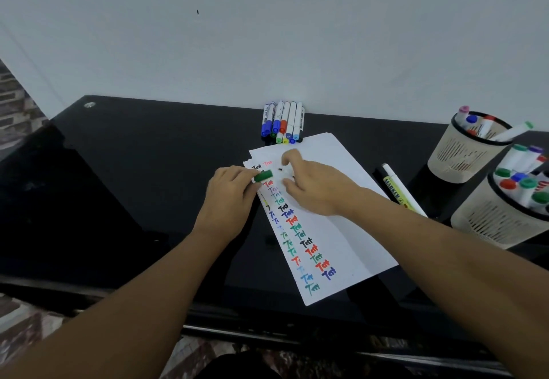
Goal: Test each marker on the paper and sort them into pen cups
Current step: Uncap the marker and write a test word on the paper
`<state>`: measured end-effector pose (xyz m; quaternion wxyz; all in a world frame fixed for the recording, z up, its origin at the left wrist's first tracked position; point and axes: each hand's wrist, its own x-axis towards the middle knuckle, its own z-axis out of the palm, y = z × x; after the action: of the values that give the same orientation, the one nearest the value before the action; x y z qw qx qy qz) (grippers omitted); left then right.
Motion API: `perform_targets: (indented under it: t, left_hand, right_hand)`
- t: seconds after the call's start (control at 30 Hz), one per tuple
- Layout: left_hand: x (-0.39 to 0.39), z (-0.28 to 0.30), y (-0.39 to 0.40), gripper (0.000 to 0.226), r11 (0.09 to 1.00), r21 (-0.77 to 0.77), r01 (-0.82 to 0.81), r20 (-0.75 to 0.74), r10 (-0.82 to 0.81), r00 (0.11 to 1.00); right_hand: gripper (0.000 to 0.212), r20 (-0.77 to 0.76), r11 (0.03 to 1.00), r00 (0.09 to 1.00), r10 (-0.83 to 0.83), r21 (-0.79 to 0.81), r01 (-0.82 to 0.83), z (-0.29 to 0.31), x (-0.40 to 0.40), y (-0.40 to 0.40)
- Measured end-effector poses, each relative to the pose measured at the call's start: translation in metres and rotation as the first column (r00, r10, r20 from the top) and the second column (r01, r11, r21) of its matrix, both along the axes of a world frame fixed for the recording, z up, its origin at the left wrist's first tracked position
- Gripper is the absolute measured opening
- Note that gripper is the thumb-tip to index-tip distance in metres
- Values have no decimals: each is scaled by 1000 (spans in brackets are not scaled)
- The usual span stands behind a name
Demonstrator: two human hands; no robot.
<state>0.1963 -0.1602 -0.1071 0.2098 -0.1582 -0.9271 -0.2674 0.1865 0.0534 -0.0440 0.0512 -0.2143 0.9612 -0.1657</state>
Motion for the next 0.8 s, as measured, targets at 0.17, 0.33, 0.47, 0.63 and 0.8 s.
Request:
perform_targets:
  t: [0.17,0.33,0.47,0.63,0.8]
  left_hand:
    - [-5,5,-6,34,962,30,-270,262,253,931]
    - [-8,19,-5,59,957,-276,-85,381,191,905]
    - [-2,15,-5,48,935,-353,-16,323,138,936]
    - [-3,13,-5,54,934,-357,30,341,100,935]
    - [-4,10,-3,58,943,-332,5,306,103,946]
  right_hand:
    - [28,138,944,978,-156,-271,189,6,-6,2]
    - [41,350,785,921,-173,-515,343,8,-7,-7]
    - [45,308,843,939,-154,-455,288,4,-13,0]
    - [17,257,725,938,-234,-596,344,-4,-22,-4]
    - [48,365,467,892,-267,-761,451,-6,-28,-19]
